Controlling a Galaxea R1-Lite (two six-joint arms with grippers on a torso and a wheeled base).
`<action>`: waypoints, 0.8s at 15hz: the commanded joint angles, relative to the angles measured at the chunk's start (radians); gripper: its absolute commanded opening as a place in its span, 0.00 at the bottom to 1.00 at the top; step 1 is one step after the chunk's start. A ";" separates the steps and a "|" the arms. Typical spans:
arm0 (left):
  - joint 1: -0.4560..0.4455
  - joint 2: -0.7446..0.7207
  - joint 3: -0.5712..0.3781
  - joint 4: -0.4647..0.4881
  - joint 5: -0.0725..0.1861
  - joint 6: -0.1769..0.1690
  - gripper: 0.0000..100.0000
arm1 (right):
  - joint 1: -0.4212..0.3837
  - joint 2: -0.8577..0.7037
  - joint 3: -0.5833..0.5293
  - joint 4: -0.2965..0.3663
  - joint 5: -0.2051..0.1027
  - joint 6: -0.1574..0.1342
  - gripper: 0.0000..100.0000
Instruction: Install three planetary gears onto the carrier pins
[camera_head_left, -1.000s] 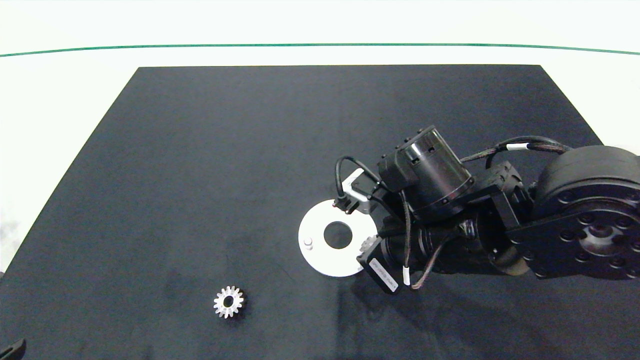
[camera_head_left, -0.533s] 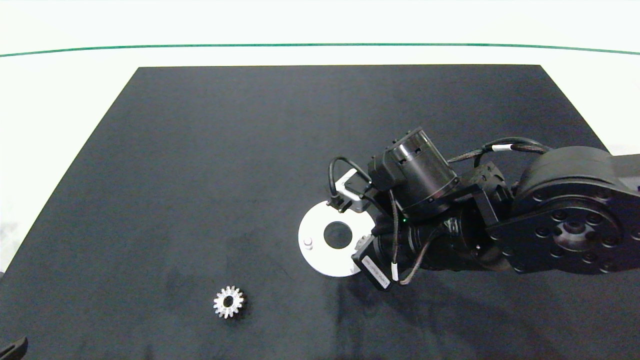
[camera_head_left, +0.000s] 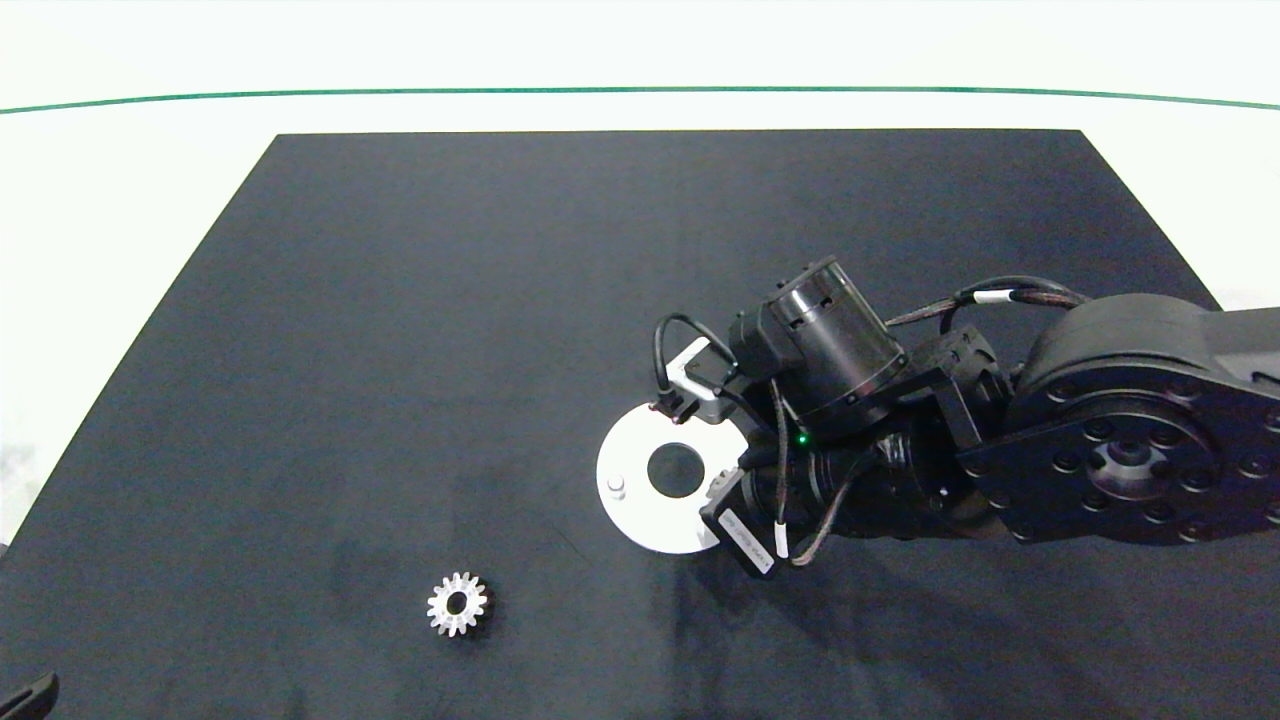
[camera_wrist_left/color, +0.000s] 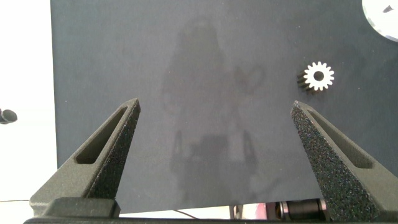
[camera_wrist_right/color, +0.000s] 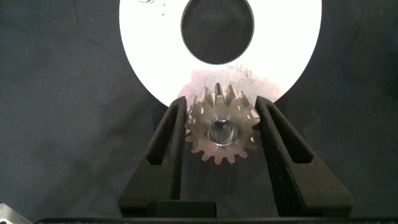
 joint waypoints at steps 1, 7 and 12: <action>0.000 0.000 -0.001 0.003 0.000 0.000 1.00 | -0.001 0.007 0.004 0.003 -0.001 0.001 0.13; 0.000 0.006 -0.001 0.001 -0.001 0.000 1.00 | -0.004 0.014 0.004 0.002 -0.001 0.001 0.13; 0.000 0.006 -0.001 -0.005 0.000 0.000 1.00 | -0.010 0.014 0.004 0.002 -0.002 -0.001 0.13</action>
